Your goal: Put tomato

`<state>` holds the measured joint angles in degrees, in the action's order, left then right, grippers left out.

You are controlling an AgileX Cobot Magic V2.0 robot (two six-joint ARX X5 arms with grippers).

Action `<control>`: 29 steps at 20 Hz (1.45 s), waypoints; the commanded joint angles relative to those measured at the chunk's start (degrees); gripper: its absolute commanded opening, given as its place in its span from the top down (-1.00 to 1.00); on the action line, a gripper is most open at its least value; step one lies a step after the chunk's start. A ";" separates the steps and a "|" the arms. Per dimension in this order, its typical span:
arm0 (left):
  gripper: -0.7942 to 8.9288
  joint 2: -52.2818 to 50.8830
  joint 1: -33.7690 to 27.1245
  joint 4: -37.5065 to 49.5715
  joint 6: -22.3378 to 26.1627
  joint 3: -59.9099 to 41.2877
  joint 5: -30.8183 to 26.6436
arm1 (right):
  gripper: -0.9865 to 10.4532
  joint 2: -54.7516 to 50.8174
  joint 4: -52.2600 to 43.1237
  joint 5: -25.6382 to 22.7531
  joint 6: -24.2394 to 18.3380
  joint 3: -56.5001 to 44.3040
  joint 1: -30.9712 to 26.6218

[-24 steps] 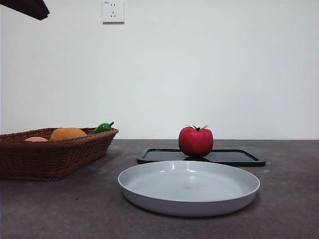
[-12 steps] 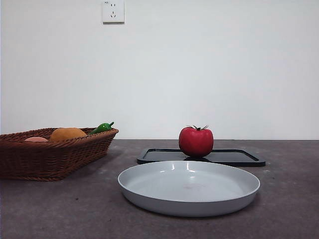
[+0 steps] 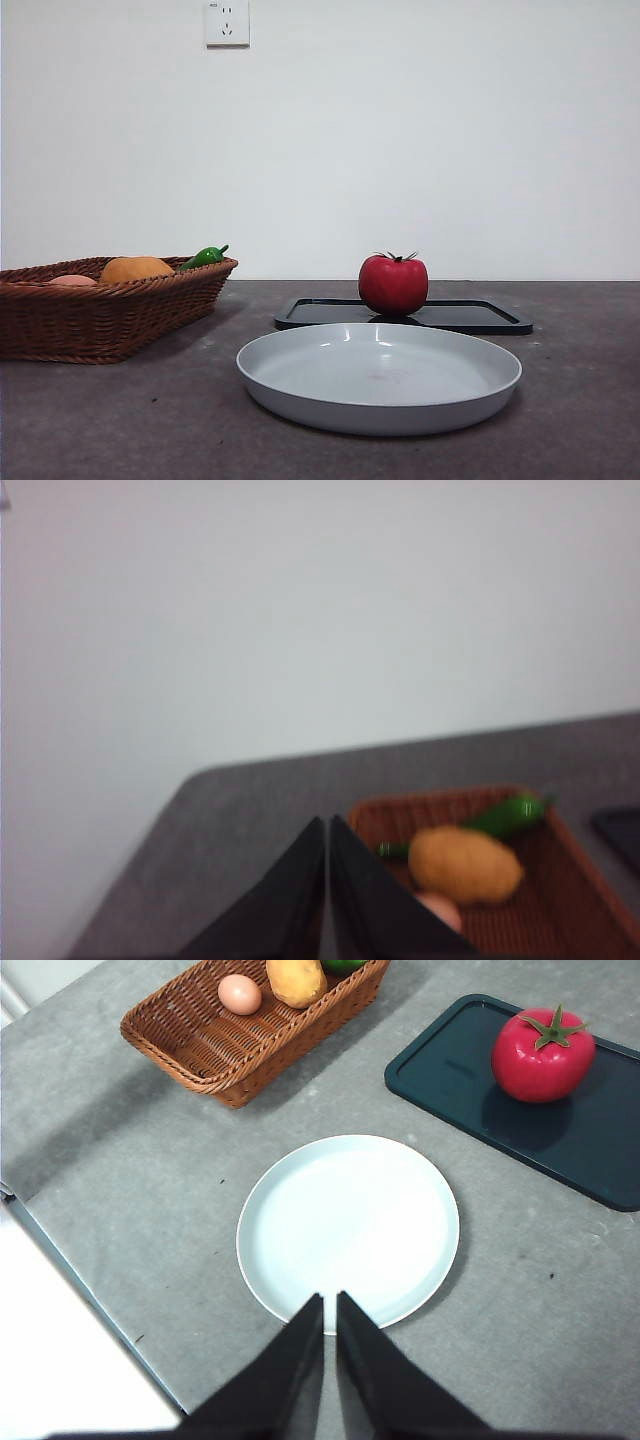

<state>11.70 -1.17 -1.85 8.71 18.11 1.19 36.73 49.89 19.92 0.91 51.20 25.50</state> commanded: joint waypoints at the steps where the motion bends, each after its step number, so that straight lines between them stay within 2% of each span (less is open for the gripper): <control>1: 0.82 -3.08 -0.37 0.59 0.66 -4.79 -0.37 | 0.81 0.22 -0.59 0.17 0.57 0.50 0.35; 6: 0.82 -8.74 -0.37 -0.24 0.00 -13.46 -0.37 | 0.81 0.22 -0.59 0.17 0.57 0.50 0.35; 11: 0.82 -11.54 -0.37 -1.66 -0.61 -17.42 -0.37 | 0.81 0.22 -0.59 0.17 0.55 0.50 0.35; 17: 0.82 -11.54 -0.37 -9.11 -1.99 -17.46 -0.37 | 0.81 0.22 -0.57 0.17 0.57 0.50 0.35; 20: 0.82 -11.54 -0.37 -8.94 -3.80 -17.44 -0.37 | 0.81 0.22 -0.57 0.17 0.57 0.50 0.35; 29: 0.82 -11.54 -0.37 -8.96 -3.80 -17.42 -0.35 | 0.81 0.22 -0.57 0.17 0.57 0.50 0.35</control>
<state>0.30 -1.43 -10.44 5.19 1.85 1.02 36.73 49.89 19.92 0.91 51.20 25.50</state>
